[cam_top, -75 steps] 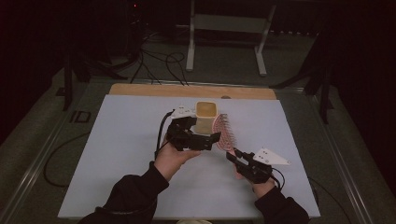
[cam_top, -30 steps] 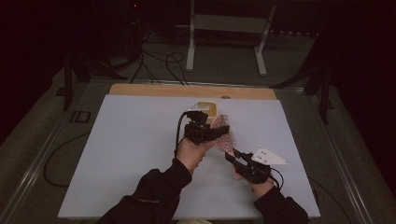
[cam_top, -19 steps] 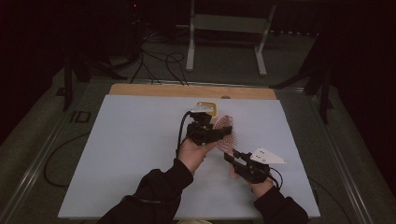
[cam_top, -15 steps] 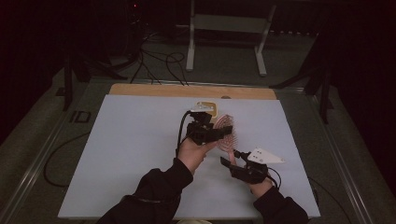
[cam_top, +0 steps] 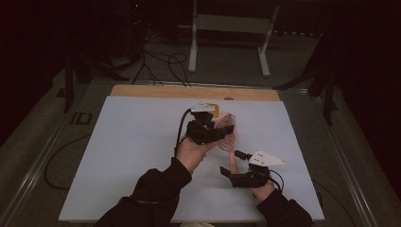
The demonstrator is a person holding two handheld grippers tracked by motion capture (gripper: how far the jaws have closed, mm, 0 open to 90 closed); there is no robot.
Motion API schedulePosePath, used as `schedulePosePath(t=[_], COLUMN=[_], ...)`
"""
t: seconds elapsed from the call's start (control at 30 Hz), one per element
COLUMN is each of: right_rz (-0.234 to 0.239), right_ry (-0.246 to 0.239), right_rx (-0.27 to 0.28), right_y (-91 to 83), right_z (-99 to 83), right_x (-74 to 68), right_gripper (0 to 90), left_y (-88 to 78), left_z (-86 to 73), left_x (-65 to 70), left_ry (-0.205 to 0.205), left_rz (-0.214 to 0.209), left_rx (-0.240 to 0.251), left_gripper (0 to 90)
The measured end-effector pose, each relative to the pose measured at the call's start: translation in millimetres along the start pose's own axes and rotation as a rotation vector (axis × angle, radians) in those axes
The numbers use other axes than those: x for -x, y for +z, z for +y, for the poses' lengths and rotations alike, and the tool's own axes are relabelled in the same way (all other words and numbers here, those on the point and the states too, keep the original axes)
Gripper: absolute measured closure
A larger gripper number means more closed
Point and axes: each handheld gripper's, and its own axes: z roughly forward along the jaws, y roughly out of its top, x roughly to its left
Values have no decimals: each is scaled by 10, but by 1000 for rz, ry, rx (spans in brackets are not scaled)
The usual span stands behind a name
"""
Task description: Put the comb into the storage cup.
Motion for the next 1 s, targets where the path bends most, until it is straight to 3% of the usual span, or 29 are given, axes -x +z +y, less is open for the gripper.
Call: schedulePosePath(t=[0.37, 1.0], right_rz=[17, 7], right_ry=[-11, -6], right_rx=[-46, -47], right_y=[-24, -216], right_z=[-27, -126], right_x=[-12, 6], right_gripper=[95, 96], left_y=[-166, -446], left_z=[53, 154], left_x=[-44, -196], left_ry=[40, 72], left_rz=[28, 57], left_rx=[20, 56], left_gripper=[655, 655])
